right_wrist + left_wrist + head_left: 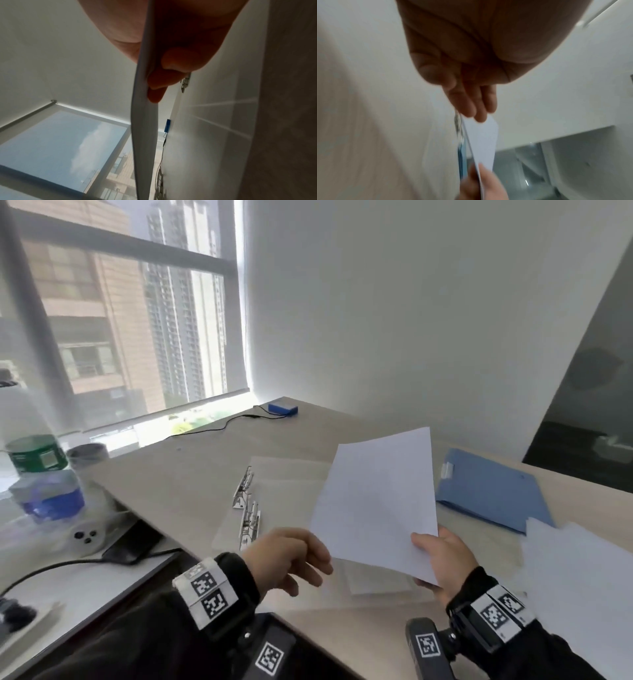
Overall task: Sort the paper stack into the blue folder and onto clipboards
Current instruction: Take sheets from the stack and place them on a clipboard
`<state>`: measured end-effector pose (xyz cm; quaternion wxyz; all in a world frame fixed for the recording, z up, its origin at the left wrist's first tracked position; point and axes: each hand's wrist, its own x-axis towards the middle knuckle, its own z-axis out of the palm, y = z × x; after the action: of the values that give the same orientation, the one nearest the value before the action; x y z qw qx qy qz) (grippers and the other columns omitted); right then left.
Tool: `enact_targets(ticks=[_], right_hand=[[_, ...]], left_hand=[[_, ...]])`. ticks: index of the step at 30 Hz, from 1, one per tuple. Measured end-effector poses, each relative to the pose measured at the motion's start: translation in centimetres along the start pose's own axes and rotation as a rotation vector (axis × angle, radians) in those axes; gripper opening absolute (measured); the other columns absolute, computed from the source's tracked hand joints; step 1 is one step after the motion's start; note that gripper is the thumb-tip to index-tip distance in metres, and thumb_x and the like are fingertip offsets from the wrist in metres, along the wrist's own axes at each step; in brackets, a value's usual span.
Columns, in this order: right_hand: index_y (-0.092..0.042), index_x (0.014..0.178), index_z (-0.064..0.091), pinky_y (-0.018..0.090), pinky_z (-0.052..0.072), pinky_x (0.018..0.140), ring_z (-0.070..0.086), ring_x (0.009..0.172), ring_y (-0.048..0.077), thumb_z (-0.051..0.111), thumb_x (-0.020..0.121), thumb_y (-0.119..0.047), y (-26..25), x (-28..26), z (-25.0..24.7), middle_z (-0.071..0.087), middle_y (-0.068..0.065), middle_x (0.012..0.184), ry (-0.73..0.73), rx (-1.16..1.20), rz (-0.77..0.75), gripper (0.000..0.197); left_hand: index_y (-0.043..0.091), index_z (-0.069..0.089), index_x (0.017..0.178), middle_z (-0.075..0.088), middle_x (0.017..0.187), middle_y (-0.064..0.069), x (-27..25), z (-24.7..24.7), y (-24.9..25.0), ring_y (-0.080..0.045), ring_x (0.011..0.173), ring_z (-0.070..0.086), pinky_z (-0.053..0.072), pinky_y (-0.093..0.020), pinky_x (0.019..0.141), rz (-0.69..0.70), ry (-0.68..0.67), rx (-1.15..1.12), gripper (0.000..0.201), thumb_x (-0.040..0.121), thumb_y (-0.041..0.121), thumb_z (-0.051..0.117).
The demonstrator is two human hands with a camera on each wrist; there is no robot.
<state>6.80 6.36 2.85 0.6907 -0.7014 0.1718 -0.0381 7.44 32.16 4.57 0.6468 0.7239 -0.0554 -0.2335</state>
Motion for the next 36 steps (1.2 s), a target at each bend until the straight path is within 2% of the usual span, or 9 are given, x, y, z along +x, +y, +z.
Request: enact_targets(ticks=[3, 6, 9, 14, 21, 24, 30, 33, 36], right_hand=[[-0.015, 0.102, 0.061, 0.028, 0.042, 0.048, 0.056, 0.073, 0.028, 0.051, 0.095, -0.008, 0.6, 0.4, 2.0, 0.064, 0.011, 0.09, -0.093, -0.054, 0.052, 0.014], [-0.015, 0.1, 0.06, 0.028, 0.045, 0.043, 0.06, 0.07, 0.028, 0.051, 0.095, -0.006, 0.7, 0.2, 4.2, 0.066, 0.012, 0.088, -0.176, -0.093, 0.072, 0.014], [-0.013, 0.097, 0.061, 0.028, 0.047, 0.039, 0.063, 0.061, 0.028, 0.051, 0.094, -0.002, 0.7, 0.0, 5.9, 0.068, 0.013, 0.083, -0.231, -0.107, 0.068, 0.016], [-0.006, 0.105, 0.061, 0.025, 0.043, 0.034, 0.063, 0.047, 0.022, 0.051, 0.094, -0.001, 1.0, 0.2, 7.2, 0.067, 0.017, 0.084, -0.295, -0.103, 0.082, 0.016], [-0.003, 0.107, 0.064, 0.025, 0.05, 0.042, 0.069, 0.061, 0.026, 0.052, 0.093, 0.001, 1.5, 1.1, 7.3, 0.073, 0.016, 0.087, -0.323, -0.113, 0.118, 0.019], [-0.005, 0.107, 0.064, 0.025, 0.051, 0.043, 0.069, 0.066, 0.027, 0.052, 0.094, 0.0, 1.6, 1.4, 7.1, 0.074, 0.015, 0.089, -0.331, -0.119, 0.135, 0.018], [-0.005, 0.108, 0.065, 0.03, 0.056, 0.06, 0.072, 0.079, 0.029, 0.053, 0.093, 0.002, 2.4, 1.7, 7.3, 0.076, 0.015, 0.098, -0.332, -0.104, 0.144, 0.02], [-0.004, 0.105, 0.065, 0.032, 0.056, 0.064, 0.071, 0.08, 0.031, 0.052, 0.093, 0.003, 2.5, 1.8, 7.4, 0.075, 0.016, 0.096, -0.322, -0.095, 0.138, 0.019], [-0.003, 0.107, 0.065, 0.033, 0.055, 0.068, 0.07, 0.084, 0.033, 0.053, 0.092, 0.002, 2.6, 1.9, 7.4, 0.074, 0.019, 0.101, -0.312, -0.094, 0.139, 0.02]], left_hand=[[0.013, 0.067, 0.08, 0.076, 0.089, -0.008, 1.1, -5.4, -0.4, -0.016, 0.07, 0.064, 0.039, -0.023, 0.053, 0.046, 0.354, -0.045, 0.036, 0.078, -0.004, 0.037], [0.017, 0.065, 0.104, 0.071, 0.101, 0.002, 2.5, -9.6, -1.3, -0.015, 0.08, 0.062, 0.04, -0.025, 0.058, 0.015, 0.502, -0.1, 0.038, 0.083, -0.001, 0.039], [0.018, 0.055, 0.119, 0.063, 0.106, -0.002, 3.8, -11.4, -2.4, -0.019, 0.087, 0.06, 0.044, -0.028, 0.059, -0.054, 0.529, -0.171, 0.039, 0.088, 0.0, 0.039], [0.017, 0.051, 0.123, 0.067, 0.116, -0.009, 5.3, -11.6, -3.4, -0.022, 0.1, 0.063, 0.04, -0.026, 0.053, -0.121, 0.504, -0.182, 0.045, 0.085, -0.004, 0.038], [0.014, 0.052, 0.118, 0.067, 0.118, -0.011, 5.6, -11.9, -2.9, -0.021, 0.096, 0.063, 0.038, -0.022, 0.046, -0.162, 0.494, -0.173, 0.043, 0.085, -0.007, 0.034], [0.014, 0.054, 0.12, 0.065, 0.12, -0.012, 6.0, -12.1, -2.6, -0.022, 0.096, 0.061, 0.041, -0.025, 0.049, -0.178, 0.491, -0.134, 0.041, 0.088, -0.003, 0.035], [0.019, 0.057, 0.125, 0.059, 0.111, -0.002, 7.0, -12.2, -1.6, -0.013, 0.07, 0.053, 0.036, -0.025, 0.057, -0.159, 0.51, 0.025, 0.044, 0.089, 0.0, 0.04], [0.021, 0.056, 0.127, 0.06, 0.112, -0.005, 7.7, -11.8, -1.0, -0.012, 0.071, 0.054, 0.038, -0.027, 0.056, -0.149, 0.509, 0.038, 0.045, 0.089, 0.001, 0.041], [0.022, 0.061, 0.121, 0.062, 0.107, -0.003, 7.7, -11.9, -0.9, -0.013, 0.078, 0.058, 0.041, -0.027, 0.057, -0.1, 0.542, 0.028, 0.039, 0.089, 0.007, 0.043]])
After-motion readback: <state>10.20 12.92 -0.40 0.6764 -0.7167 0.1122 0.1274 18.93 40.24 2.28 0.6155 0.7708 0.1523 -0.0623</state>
